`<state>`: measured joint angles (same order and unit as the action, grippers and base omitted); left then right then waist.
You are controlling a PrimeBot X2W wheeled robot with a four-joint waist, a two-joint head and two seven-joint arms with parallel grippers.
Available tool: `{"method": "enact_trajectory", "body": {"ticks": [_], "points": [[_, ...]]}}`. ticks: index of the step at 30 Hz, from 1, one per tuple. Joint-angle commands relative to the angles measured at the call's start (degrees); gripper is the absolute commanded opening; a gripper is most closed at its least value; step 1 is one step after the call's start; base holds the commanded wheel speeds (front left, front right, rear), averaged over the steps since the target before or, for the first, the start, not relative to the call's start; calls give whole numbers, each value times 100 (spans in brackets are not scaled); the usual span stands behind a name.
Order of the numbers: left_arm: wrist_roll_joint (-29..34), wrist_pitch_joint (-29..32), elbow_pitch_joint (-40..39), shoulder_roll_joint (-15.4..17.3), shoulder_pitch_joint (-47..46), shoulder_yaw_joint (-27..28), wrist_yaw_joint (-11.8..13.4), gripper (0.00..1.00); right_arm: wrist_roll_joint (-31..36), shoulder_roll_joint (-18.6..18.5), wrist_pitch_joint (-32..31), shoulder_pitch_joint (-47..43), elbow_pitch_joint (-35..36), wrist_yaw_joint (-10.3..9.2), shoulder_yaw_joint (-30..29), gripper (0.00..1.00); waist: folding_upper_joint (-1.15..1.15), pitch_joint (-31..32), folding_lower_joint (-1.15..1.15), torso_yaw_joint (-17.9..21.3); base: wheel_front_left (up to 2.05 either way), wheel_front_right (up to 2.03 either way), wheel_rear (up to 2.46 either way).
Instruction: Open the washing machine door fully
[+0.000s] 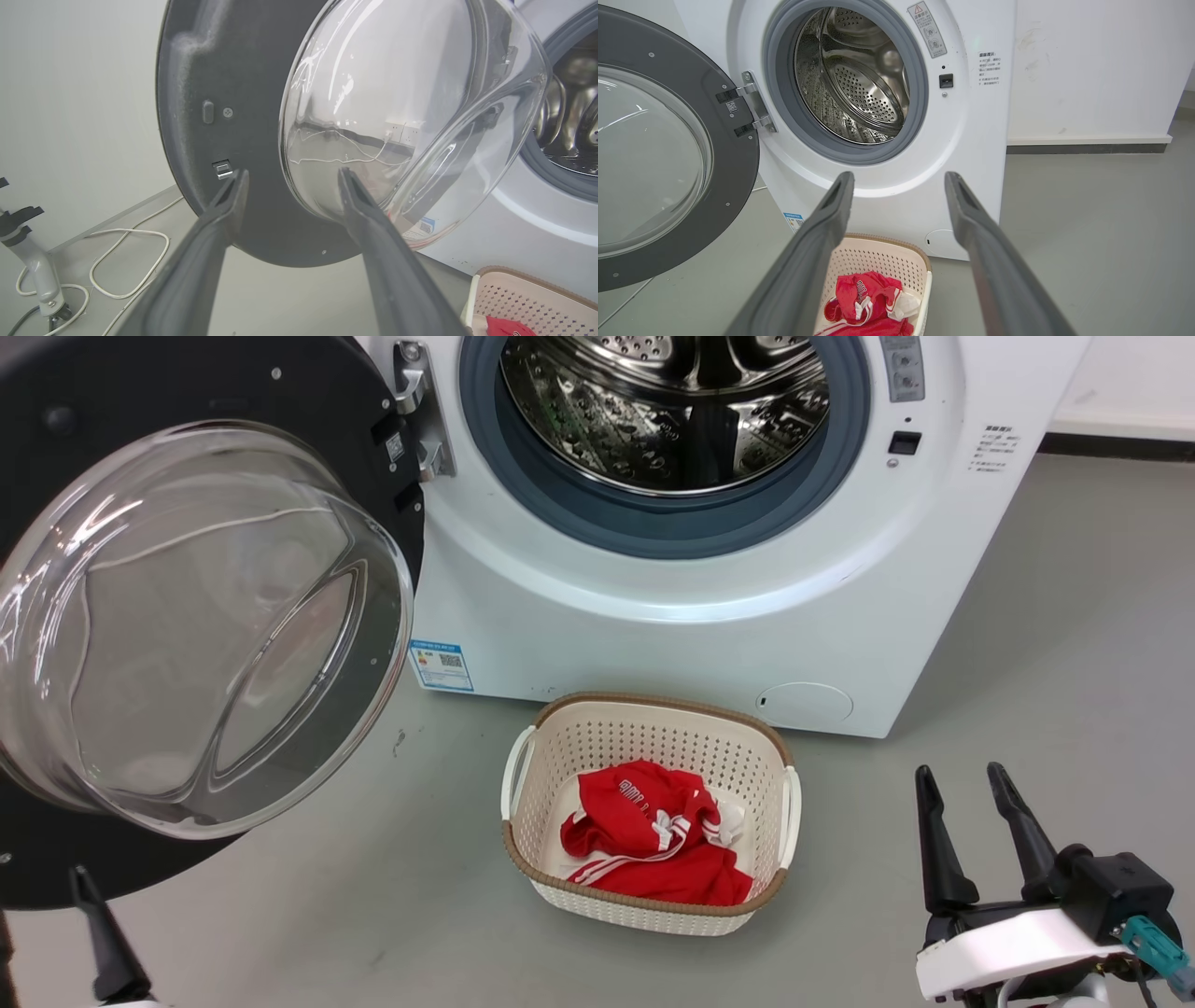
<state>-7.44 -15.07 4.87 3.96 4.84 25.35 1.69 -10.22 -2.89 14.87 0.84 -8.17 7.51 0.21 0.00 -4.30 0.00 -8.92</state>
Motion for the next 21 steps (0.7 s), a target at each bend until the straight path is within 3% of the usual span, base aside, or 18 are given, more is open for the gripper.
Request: {"method": "enact_trajectory", "body": {"ticks": [1, 9, 15, 21], "points": [[21, -14, -225, -44, 119, -126, 35, 100, -41, 6, 30, -60, -23, -4, 19, 100, 0, 53, 0, 47, 0, 0, 0], [179, -14, -935, -104, 313, -1274, 193, 100, 10, 6, 30, -55, 2, -3, 96, 100, 0, 154, 0, 229, 0, 0, 0], [427, -14, -987, -106, 57, -1925, 6, 100, 113, 6, 28, -66, 116, -4, 92, 100, 0, 221, 0, 477, 0, 0, 0], [547, -13, -790, -99, -147, -2223, -162, 100, 240, 6, 28, -95, 238, -4, 106, 100, 0, 299, 0, 810, 0, 0, 0]]}}
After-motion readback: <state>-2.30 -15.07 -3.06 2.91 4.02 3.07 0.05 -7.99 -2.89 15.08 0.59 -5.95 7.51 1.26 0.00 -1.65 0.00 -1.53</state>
